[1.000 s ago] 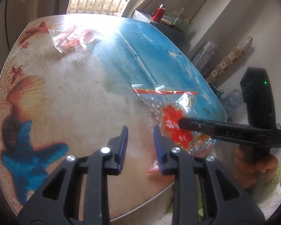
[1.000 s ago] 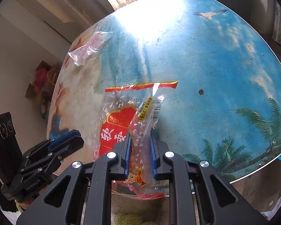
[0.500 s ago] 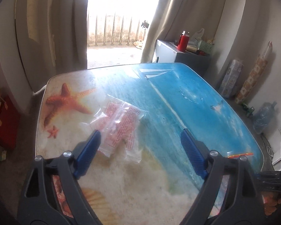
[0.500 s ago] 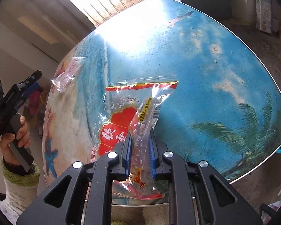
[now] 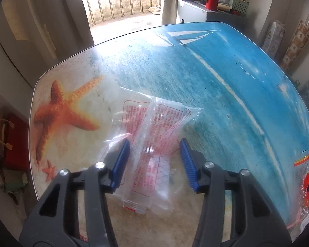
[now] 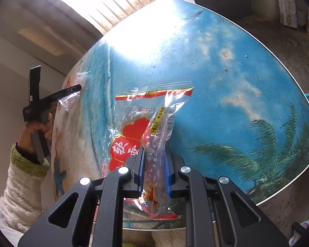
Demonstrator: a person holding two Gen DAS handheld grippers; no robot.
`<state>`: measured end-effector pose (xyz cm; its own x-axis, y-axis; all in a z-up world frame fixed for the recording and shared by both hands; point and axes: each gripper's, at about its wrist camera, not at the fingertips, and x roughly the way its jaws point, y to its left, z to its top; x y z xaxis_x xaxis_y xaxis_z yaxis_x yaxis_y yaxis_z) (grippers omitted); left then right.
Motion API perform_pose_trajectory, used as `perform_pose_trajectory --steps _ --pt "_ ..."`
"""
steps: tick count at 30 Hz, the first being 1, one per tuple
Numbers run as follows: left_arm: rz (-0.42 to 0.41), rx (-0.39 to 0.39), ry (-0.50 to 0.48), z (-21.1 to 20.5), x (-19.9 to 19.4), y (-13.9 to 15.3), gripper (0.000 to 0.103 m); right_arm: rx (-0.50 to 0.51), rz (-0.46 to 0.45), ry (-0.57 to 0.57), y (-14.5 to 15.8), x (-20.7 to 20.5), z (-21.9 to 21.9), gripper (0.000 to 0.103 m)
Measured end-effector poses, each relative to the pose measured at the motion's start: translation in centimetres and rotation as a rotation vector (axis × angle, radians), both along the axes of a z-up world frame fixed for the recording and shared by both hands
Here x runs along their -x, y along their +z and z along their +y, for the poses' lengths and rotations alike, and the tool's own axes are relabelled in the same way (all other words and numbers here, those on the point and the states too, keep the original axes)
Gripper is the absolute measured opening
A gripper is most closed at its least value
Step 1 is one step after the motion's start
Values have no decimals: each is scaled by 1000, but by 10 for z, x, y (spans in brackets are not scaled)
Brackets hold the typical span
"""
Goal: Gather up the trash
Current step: 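Close the left tool on the clear plastic bag while the right tool holds the snack bag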
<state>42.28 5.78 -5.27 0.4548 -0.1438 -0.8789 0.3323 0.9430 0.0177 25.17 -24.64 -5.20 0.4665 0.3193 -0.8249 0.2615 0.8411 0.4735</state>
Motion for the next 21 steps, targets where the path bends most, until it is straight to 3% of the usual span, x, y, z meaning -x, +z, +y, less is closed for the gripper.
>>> perform_pose_trajectory --steps 2,5,11,18,21 --pt "-5 5 12 3 2 2 26 -1 0 1 0 0 -1 16" --pt "9 36 29 8 8 6 12 1 2 4 -1 0 -1 16" --pt "59 127 42 16 50 15 9 6 6 3 -1 -1 1 16" --pt "142 276 0 12 150 24 11 20 14 12 2 4 5 16" --pt "134 311 -23 8 185 26 17 27 18 22 2 4 7 17"
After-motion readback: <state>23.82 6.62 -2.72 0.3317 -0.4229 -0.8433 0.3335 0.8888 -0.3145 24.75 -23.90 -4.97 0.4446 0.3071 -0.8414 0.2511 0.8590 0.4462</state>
